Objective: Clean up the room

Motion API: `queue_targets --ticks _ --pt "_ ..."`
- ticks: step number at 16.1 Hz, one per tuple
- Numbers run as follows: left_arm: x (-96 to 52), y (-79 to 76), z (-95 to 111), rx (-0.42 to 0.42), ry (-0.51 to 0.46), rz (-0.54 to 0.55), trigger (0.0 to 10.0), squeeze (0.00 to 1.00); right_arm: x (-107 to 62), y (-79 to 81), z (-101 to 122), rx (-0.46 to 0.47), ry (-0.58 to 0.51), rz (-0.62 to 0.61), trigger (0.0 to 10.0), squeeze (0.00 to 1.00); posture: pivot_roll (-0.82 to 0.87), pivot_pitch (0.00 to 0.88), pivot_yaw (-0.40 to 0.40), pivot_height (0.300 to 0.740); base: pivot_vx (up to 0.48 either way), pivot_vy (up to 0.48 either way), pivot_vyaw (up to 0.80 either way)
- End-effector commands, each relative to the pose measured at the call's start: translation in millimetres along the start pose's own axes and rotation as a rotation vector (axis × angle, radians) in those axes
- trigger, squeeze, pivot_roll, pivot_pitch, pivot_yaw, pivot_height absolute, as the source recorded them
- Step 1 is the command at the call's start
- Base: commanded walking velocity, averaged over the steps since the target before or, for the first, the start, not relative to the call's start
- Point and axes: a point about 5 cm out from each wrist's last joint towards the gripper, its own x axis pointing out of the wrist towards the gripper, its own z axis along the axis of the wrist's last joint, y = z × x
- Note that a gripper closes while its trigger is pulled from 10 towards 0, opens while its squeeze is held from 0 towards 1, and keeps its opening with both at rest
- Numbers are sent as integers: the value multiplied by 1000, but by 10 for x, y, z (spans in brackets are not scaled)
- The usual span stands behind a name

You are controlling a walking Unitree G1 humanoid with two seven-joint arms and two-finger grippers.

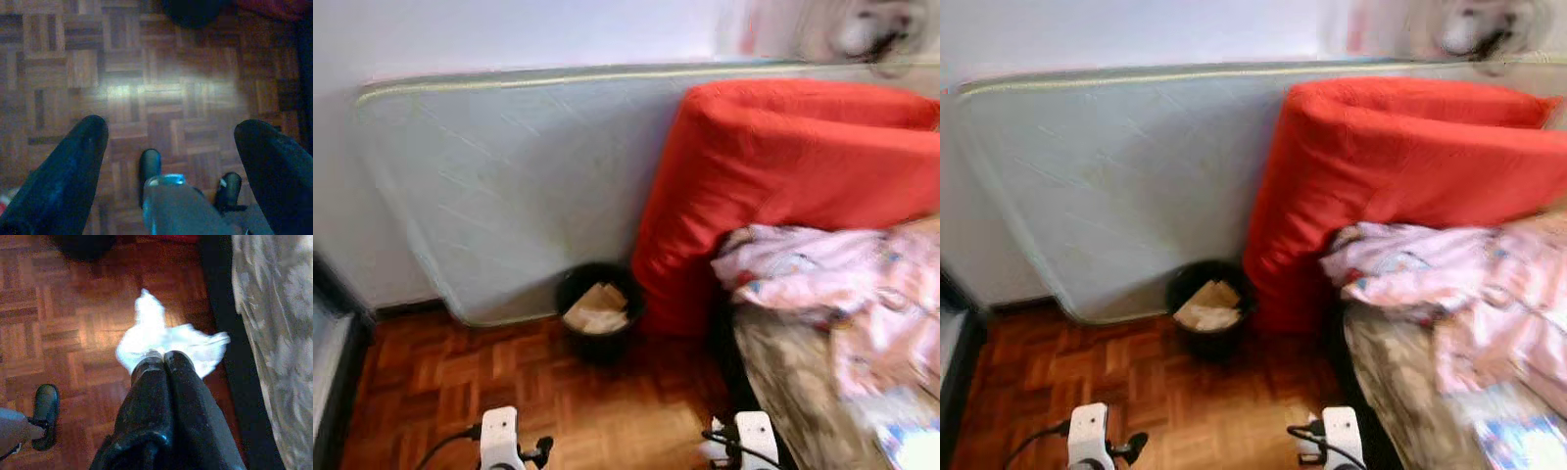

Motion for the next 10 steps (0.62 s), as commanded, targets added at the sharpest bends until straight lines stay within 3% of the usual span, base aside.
queue_targets --ticks 1,6,10 --pt "-19 26 -78 17 34 7 10000 0 8 16 24 -1 -3 7 10000 0 78 0 -51 740 244 0 400" --pt "-18 19 -76 31 36 0 10000 0 0 22 -7 38 1 9 10000 0 77 0 -42 740 278 0 0" --pt "-23 16 -92 42 38 -3 10000 0 -2 33 -23 -19 13 25 10000 0 69 0 -38 740 313 0 138"
